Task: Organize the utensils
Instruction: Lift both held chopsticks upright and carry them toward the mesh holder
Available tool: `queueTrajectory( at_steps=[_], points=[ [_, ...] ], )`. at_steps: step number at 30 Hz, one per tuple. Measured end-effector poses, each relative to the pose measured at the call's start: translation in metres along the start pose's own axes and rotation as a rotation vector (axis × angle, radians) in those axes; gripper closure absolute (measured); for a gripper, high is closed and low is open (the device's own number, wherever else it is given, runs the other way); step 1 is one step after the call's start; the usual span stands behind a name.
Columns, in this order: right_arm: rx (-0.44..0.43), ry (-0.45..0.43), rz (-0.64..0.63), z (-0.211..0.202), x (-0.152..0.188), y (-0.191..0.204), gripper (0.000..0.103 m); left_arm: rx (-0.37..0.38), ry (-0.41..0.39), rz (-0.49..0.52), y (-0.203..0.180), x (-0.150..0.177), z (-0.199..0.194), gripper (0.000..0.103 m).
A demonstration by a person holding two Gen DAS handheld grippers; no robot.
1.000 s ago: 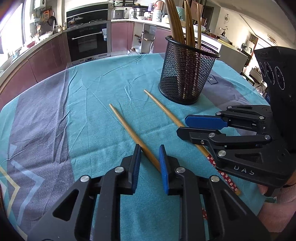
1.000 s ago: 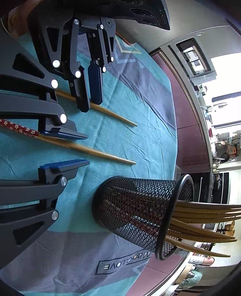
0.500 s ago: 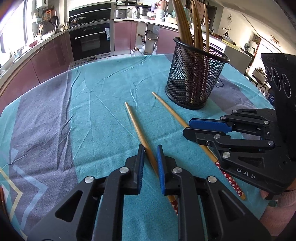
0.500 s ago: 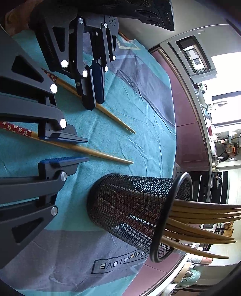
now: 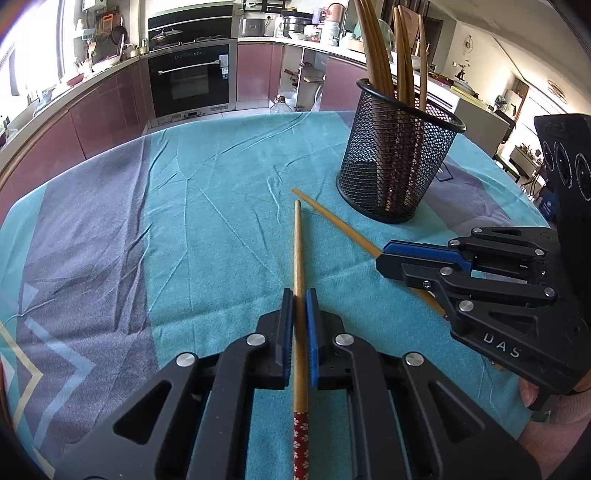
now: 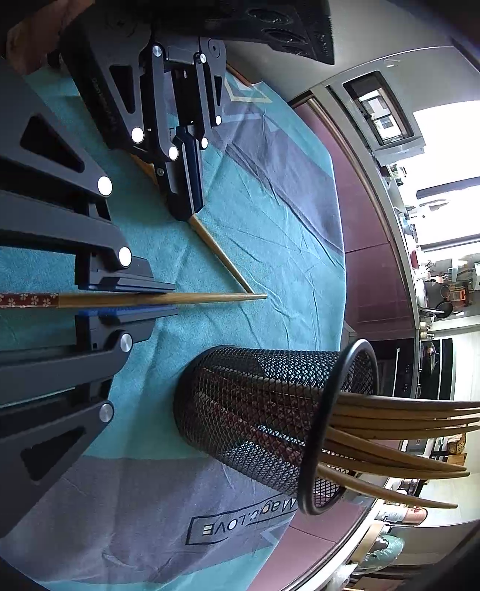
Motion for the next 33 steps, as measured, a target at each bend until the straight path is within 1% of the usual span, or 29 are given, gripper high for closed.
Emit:
queueTrajectory(
  at_steps=[7, 11, 20, 33],
  points=[
    [-0.031, -0.038, 0.015, -0.018, -0.004, -0.004, 0.098, 0.015, -0.014, -0.018, 0.003, -0.001, -0.009, 0.095],
    [-0.06, -0.061, 0.032, -0.03, -0.006, -0.007, 0.098, 0.015, -0.033, -0.022, 0.002, -0.005, -0.016, 0.095],
    [-0.089, -0.11, 0.057, -0.056, -0.012, -0.014, 0.098, 0.032, -0.08, -0.021, -0.002, -0.011, -0.036, 0.095],
    [-0.09, -0.194, 0.073, -0.087, -0.026, -0.022, 0.098, 0.096, -0.148, -0.052, -0.004, -0.025, -0.065, 0.095]
  ],
)
Point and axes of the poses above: each gripper's, at about its wrist camera, not at the fingertips, and z roughly the way its jaws point, y to its left, x to its underside, the point moved 1 cm from there along z, roughly the way its jaws point, and after that the axes turned 12 degrees about -y, right-handed, at the moved point
